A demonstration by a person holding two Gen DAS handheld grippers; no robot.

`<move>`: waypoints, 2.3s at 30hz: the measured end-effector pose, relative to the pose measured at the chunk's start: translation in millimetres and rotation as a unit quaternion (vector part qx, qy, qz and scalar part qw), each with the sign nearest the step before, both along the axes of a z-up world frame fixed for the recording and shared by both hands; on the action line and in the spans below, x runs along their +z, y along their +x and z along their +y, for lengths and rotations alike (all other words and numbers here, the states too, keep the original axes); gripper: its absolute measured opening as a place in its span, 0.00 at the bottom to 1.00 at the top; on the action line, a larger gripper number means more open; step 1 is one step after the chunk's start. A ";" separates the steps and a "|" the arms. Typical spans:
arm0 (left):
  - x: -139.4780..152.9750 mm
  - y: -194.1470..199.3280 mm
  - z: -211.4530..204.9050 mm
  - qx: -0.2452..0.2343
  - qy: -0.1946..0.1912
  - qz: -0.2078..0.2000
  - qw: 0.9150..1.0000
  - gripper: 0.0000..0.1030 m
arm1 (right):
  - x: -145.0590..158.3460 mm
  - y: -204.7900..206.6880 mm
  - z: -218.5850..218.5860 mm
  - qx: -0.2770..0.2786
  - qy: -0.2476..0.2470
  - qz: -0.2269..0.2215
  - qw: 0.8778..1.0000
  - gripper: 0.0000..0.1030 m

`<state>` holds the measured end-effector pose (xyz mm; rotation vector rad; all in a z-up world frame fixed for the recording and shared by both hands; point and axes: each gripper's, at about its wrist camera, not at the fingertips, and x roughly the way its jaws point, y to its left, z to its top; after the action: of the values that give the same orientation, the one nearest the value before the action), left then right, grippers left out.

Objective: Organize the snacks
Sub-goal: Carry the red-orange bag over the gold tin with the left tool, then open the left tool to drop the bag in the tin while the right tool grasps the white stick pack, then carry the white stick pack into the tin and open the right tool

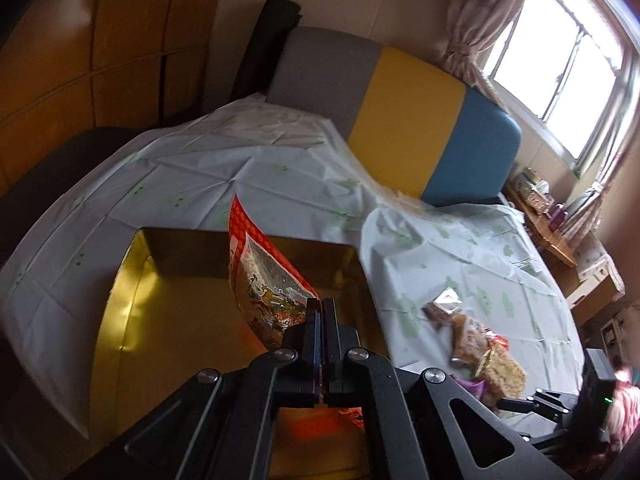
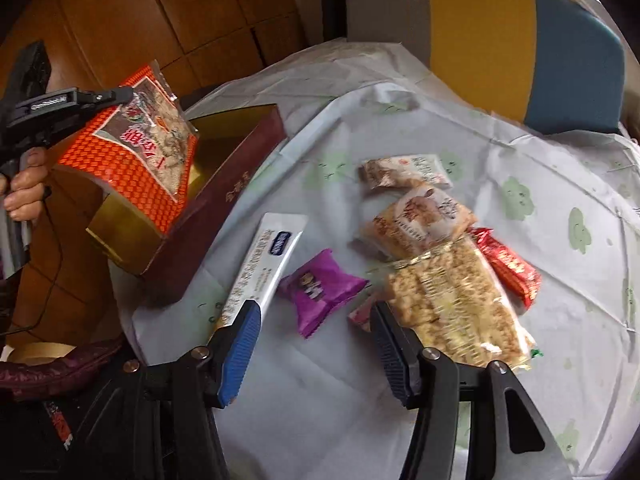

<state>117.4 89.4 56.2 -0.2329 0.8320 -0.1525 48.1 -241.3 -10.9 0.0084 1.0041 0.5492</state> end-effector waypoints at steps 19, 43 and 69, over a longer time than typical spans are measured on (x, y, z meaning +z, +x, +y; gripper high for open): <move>-58.1 -20.0 77.7 0.132 0.045 0.076 0.987 0.09 | -40.2 -3.5 73.7 0.000 -0.004 0.057 0.998 0.56; -64.3 -61.5 3.4 0.076 0.128 0.048 0.988 0.17 | -47.4 6.5 91.5 -0.071 -0.065 0.022 0.995 0.29; -48.2 -81.0 -3.9 0.098 0.174 -0.002 0.980 0.22 | 12.8 35.3 113.9 -0.113 0.040 0.005 0.993 0.25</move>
<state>36.4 85.5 7.9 0.0167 0.8125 0.1781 83.4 -127.4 1.9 0.1939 0.9764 0.3812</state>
